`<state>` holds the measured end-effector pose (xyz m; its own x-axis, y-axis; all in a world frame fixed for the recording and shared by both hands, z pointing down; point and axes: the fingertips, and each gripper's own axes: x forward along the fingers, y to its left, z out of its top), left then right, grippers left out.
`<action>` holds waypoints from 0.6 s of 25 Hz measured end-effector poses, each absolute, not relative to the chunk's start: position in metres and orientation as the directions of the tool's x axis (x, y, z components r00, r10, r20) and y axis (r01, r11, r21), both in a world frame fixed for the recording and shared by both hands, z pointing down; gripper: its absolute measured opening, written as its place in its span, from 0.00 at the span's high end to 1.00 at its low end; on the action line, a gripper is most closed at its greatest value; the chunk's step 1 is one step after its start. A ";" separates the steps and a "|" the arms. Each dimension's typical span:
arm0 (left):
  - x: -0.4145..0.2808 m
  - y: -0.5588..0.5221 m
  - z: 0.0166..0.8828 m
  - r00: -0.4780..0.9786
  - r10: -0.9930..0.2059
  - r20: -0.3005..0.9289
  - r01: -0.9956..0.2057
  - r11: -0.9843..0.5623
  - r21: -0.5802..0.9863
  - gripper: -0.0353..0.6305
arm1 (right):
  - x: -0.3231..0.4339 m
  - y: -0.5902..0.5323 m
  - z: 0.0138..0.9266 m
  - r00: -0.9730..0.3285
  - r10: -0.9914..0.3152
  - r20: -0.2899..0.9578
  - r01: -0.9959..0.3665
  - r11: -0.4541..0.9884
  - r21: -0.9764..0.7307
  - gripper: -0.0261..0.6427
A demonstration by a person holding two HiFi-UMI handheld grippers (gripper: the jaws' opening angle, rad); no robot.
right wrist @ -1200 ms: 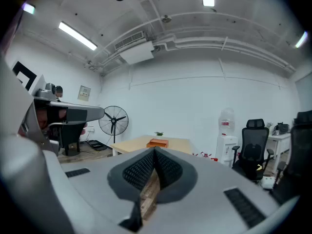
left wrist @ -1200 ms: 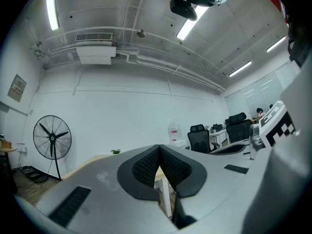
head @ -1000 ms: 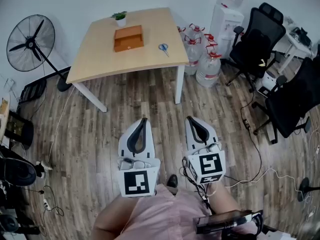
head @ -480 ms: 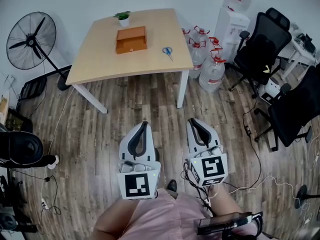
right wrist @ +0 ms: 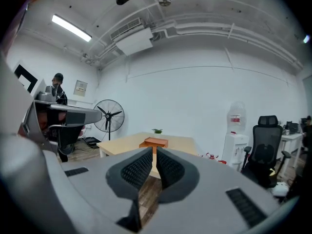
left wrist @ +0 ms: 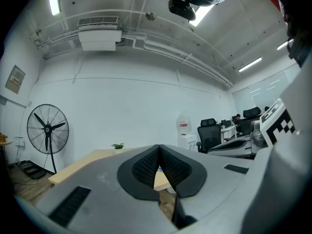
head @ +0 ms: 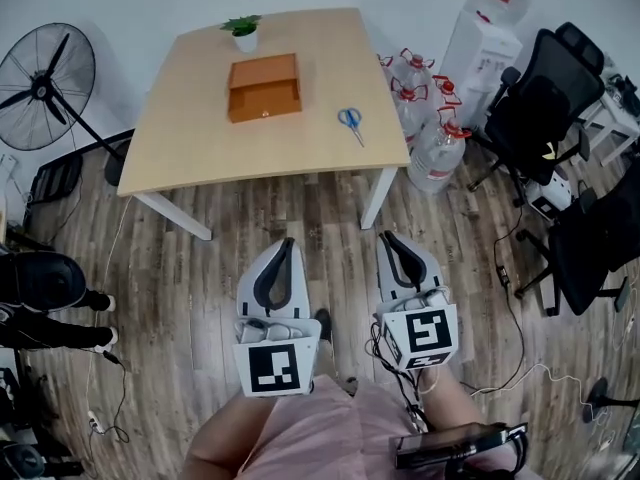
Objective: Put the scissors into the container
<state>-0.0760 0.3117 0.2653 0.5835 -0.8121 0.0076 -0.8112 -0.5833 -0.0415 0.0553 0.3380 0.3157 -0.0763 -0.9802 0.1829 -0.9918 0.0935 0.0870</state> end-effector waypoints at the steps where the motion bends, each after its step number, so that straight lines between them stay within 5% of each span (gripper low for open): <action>1: -0.076 0.296 0.264 0.585 -0.811 0.006 -0.810 -0.585 -0.038 0.94 | 0.057 0.323 0.313 -0.071 -0.981 0.181 -0.992 0.088 0.089 0.92; 15: -0.058 0.156 0.252 0.626 -0.780 -0.023 -0.780 -0.625 -0.032 0.94 | 0.085 0.190 0.289 0.008 -0.989 0.148 -0.992 0.010 0.124 0.92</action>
